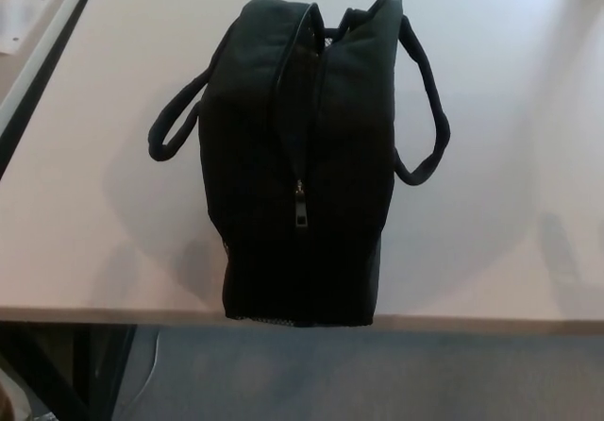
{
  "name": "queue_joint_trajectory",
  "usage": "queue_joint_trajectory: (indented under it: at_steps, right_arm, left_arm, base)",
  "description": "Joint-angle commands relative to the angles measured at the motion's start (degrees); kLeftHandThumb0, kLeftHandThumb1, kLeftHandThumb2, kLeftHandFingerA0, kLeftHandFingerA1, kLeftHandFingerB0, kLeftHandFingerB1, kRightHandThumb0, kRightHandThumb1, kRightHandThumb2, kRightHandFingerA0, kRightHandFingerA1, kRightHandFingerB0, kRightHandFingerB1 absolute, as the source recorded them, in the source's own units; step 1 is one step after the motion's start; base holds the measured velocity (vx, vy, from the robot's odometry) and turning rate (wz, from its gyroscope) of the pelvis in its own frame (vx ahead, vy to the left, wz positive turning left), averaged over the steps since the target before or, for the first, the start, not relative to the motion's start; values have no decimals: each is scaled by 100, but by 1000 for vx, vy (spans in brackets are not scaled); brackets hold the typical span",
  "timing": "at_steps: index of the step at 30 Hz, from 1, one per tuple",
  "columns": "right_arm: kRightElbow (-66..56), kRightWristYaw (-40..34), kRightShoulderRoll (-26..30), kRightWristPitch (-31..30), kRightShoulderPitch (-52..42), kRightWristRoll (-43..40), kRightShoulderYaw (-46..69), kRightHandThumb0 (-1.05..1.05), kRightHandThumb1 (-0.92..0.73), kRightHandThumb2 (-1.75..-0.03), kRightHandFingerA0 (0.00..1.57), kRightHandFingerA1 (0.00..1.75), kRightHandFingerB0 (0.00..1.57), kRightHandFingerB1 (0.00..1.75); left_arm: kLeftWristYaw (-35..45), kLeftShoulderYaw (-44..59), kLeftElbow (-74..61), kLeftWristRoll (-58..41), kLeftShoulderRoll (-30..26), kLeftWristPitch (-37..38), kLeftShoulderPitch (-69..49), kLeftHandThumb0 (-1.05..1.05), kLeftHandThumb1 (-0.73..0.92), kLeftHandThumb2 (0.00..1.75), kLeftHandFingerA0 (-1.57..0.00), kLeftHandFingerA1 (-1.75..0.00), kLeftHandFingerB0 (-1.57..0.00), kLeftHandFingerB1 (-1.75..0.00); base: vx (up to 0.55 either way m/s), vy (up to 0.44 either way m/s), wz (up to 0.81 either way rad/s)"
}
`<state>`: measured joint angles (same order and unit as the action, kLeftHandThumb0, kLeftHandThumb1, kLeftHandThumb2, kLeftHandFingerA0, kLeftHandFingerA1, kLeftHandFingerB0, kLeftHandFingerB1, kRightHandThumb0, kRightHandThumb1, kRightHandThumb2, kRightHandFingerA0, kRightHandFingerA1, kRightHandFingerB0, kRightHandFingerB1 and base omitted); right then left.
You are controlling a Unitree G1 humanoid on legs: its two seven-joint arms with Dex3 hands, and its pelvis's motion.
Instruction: A lunch bag is kept on the middle of the desk and the robot uses both its hands to grab the opening of the bag from the left and right and moves its hands away from each other to spread the bag open
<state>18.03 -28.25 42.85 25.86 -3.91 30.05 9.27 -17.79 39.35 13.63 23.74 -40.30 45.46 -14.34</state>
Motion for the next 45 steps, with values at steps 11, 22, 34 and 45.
queue_joint_trajectory:
  at_steps: [11,22,34,45]
  right_arm:
    - [1697,1981,-587,1453,6038,1050,-2614,-12,-35,-83,9,48,10,47]
    - [2545,1668,-1373,1528,7431,1980,-3936,-20,-56,-57,26,34,17,28]
    - [2492,1179,-1831,1540,7476,2272,-4781,-23,-52,-56,29,35,16,27]
    - [2092,1483,-1155,1871,6997,2820,-5678,-28,-50,-56,36,36,18,28]
  left_arm:
    - [-1552,-3695,74,3832,-677,1901,4815,-7,48,60,-40,-38,-18,-38]
    - [-1677,-5675,-47,4639,279,1857,5443,-6,44,69,-35,-40,-22,-38]
    - [-2312,-6925,-92,5203,269,1370,5181,-3,31,90,-20,-55,-7,-49]
    - [-2958,-7373,410,5211,-304,1238,5068,3,33,91,-23,-56,-20,-54]
  base:
    - [0,0,0]
    - [0,0,0]
    - [0,0,0]
    - [0,0,0]
